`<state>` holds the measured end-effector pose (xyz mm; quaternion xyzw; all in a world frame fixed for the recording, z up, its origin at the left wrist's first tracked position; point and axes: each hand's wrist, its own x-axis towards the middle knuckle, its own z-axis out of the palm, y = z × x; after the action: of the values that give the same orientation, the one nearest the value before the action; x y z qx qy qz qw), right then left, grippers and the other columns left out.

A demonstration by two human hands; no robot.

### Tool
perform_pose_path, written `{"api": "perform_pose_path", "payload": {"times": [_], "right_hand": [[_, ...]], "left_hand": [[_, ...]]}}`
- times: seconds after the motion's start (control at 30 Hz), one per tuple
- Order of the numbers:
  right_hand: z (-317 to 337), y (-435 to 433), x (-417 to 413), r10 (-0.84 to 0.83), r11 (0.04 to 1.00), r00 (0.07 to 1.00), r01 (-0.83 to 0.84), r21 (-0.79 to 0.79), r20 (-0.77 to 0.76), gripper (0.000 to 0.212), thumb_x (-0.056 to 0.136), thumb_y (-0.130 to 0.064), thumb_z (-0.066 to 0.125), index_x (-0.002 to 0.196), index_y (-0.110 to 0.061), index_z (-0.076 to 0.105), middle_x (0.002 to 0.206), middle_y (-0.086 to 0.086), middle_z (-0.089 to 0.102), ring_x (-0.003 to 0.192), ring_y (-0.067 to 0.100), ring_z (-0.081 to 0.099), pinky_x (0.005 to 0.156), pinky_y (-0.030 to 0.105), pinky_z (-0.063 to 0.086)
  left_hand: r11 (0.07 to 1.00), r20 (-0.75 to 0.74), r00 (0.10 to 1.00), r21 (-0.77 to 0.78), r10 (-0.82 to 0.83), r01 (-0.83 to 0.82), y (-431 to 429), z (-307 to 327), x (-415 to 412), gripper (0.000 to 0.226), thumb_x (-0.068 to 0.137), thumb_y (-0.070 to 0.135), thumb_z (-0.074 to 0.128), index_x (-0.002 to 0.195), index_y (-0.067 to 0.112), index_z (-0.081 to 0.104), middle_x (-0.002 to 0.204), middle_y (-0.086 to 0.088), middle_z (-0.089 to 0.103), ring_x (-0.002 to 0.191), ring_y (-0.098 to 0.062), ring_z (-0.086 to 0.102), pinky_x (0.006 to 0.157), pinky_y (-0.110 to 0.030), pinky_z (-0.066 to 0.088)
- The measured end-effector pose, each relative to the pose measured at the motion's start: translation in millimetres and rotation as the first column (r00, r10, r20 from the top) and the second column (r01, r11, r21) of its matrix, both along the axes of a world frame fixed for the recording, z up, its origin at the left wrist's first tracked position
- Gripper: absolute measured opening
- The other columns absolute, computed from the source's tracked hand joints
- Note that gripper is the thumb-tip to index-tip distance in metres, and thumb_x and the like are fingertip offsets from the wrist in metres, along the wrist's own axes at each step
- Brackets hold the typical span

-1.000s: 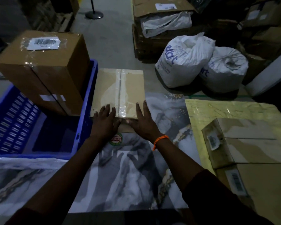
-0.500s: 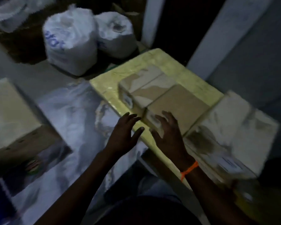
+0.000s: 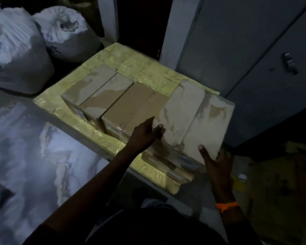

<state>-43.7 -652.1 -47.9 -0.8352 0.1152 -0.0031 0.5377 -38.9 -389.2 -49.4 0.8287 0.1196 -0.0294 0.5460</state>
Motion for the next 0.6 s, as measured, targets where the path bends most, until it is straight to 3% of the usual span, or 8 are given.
{"api": "perform_pose_path", "payload": {"times": [0.07,0.17,0.23,0.33,0.47,0.6], "right_hand": [[1,-4,3,0.029,0.998,0.998,-0.032,0.057,0.053,0.06,0.087,-0.03,0.08,0.14,-0.012,0.06,0.128,-0.003,0.067,0.11,0.007,0.066,0.081,0.002,0.048],[10,-5,18,0.063,0.983,0.989,-0.085,0.165,0.135,0.066,0.087,-0.034,0.078,0.147,-0.019,0.054,0.134,-0.01,0.065,0.116,-0.01,0.061,0.091,0.01,0.051],[18,-4,33,0.118,0.971,0.977,-0.151,0.184,0.178,0.067,0.089,-0.04,0.078,0.149,-0.024,0.053,0.138,-0.013,0.064,0.123,-0.003,0.061,0.102,0.022,0.052],[31,13,54,0.233,0.952,0.947,-0.269,0.15,0.22,0.075,0.087,-0.054,0.077,0.152,-0.028,0.048,0.143,-0.011,0.061,0.129,0.006,0.059,0.108,0.038,0.051],[41,57,75,0.424,0.872,0.869,-0.468,0.146,0.257,0.073,0.09,-0.039,0.078,0.154,-0.026,0.045,0.144,-0.008,0.06,0.129,0.006,0.059,0.107,0.038,0.053],[40,115,71,0.635,0.714,0.731,-0.679,0.172,0.249,0.076,0.088,-0.041,0.079,0.154,-0.028,0.045,0.142,-0.009,0.06,0.126,0.0,0.059,0.103,0.031,0.055]], "left_hand": [[0.999,0.038,0.998,-0.014,0.041,-0.041,-13,0,8,0.063,0.088,0.062,0.062,0.14,0.026,0.058,0.108,0.004,0.077,0.098,-0.011,0.074,0.094,-0.038,0.056],[0.991,0.092,0.99,-0.09,0.111,-0.103,-19,11,13,0.061,0.086,0.059,0.067,0.138,0.027,0.062,0.108,0.005,0.077,0.095,-0.012,0.075,0.089,-0.035,0.058],[0.982,0.129,0.977,-0.101,0.17,-0.157,-17,22,14,0.057,0.088,0.055,0.07,0.138,0.029,0.062,0.109,0.006,0.077,0.096,-0.011,0.074,0.087,-0.033,0.059],[0.949,0.205,0.928,-0.124,0.311,-0.291,-5,39,4,0.052,0.091,0.048,0.072,0.139,0.03,0.06,0.115,0.008,0.075,0.099,-0.009,0.074,0.09,-0.041,0.06],[0.821,0.217,0.798,-0.261,0.562,-0.508,13,47,-34,0.043,0.094,0.024,0.074,0.136,0.023,0.062,0.119,0.005,0.073,0.105,-0.01,0.072,0.09,-0.039,0.061],[0.656,0.15,0.642,-0.274,0.752,-0.703,34,43,-98,0.048,0.091,0.036,0.076,0.137,0.031,0.062,0.118,0.009,0.075,0.108,-0.011,0.071,0.097,-0.045,0.058]]}}
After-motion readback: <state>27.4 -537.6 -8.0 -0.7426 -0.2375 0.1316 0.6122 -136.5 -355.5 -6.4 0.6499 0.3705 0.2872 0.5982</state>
